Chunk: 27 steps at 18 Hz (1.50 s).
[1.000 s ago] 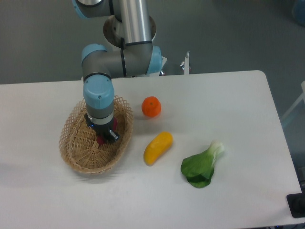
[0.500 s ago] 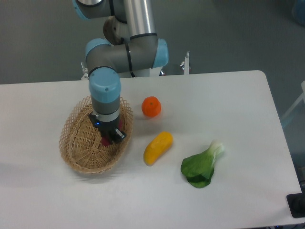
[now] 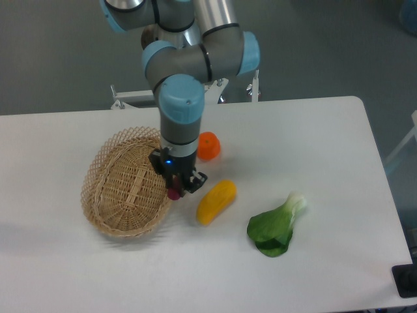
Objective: Pick up the sweet potato from the basket
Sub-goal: 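Lift the sweet potato out of the basket, then carry the held sweet potato away past the yellow fruit and bok choy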
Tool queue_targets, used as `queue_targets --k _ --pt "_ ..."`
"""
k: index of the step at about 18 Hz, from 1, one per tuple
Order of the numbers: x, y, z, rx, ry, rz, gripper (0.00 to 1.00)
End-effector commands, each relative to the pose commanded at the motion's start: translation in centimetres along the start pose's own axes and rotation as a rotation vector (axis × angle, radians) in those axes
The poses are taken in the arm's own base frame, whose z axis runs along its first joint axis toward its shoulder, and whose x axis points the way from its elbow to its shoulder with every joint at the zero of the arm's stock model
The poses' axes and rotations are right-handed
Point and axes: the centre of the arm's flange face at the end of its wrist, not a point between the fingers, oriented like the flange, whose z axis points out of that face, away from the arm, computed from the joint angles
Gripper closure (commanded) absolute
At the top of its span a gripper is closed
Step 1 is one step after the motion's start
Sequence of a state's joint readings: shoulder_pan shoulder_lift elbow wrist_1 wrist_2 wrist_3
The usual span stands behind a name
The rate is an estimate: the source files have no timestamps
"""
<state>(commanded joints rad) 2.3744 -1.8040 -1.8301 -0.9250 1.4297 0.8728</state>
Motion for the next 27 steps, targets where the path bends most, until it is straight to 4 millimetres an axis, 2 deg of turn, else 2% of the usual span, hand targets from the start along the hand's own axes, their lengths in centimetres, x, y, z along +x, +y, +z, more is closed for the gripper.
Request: queue_targets --k 3,9,17,21,27 --pt "-3.2 0.8 -1.1 0.01 -0.032 -0.002 0.97" --pt "-8.8 2.4 -1.4 -0.005 -0.05 0.061 0.97" --pt "-15.4 0.8 -1.8 -0.097 -0.015 0.071 0.97" --pt "-20.1 2.4 -2.6 -0.101 -0.056 0.055 0.97" --pt "-26.0 7.2 -2.6 -0.113 -0.066 0.128 0.96"
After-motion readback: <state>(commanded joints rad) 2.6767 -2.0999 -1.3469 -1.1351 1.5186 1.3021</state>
